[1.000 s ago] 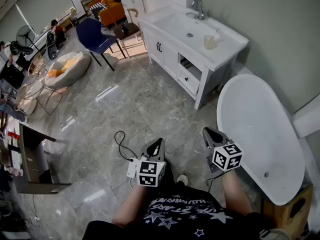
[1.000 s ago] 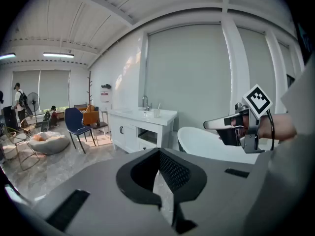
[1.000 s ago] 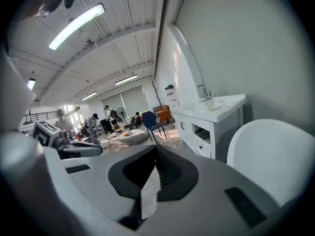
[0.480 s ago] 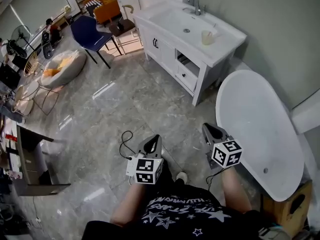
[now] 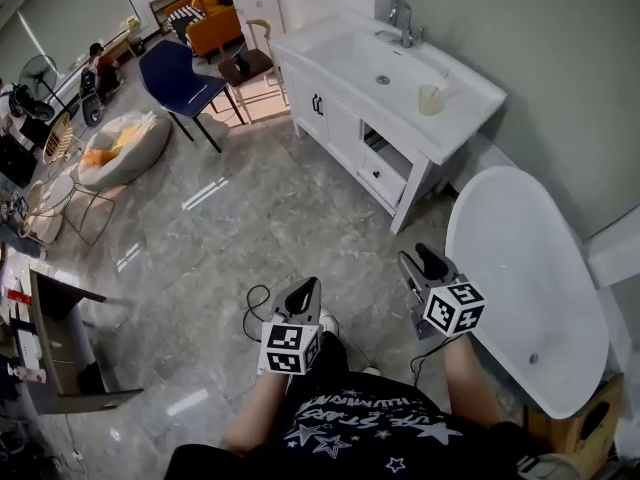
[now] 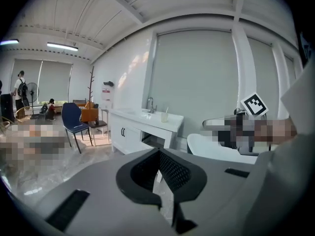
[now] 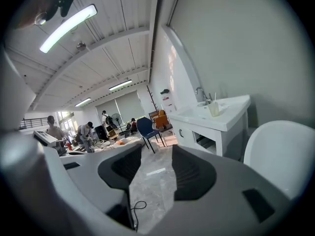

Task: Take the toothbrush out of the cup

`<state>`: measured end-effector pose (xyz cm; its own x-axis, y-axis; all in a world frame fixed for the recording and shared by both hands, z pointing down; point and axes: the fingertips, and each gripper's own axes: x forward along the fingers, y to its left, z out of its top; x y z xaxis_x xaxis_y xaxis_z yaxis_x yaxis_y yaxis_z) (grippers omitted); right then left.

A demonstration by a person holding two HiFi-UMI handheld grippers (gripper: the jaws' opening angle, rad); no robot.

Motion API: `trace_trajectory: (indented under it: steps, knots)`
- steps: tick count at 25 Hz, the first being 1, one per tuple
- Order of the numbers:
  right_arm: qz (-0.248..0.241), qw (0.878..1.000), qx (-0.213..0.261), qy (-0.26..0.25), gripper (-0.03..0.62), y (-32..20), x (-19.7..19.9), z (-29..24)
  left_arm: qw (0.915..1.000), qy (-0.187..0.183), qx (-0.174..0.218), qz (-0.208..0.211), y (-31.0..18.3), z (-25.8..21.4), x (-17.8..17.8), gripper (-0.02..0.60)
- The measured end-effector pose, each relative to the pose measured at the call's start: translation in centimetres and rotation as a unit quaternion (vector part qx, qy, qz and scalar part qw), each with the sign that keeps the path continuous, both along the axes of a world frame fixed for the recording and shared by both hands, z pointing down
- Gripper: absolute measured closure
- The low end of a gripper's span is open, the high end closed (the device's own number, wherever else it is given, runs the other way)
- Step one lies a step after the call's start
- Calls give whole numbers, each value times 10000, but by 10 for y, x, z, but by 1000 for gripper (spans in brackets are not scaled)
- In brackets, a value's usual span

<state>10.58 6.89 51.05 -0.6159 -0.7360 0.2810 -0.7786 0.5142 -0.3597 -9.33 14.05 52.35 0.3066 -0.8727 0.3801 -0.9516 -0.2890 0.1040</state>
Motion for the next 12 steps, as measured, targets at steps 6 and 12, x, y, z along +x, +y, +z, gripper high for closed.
trace_trajectory:
  steps: [6,12]
  knots:
    - [318,9993,-27,190,324,-70,-25,-12,9995,239,70,198,-76,-8,-35,566]
    - [682,9974,9,251,318,-120,-53,-19,9985,300,207,411,-129,-15,-74,566]
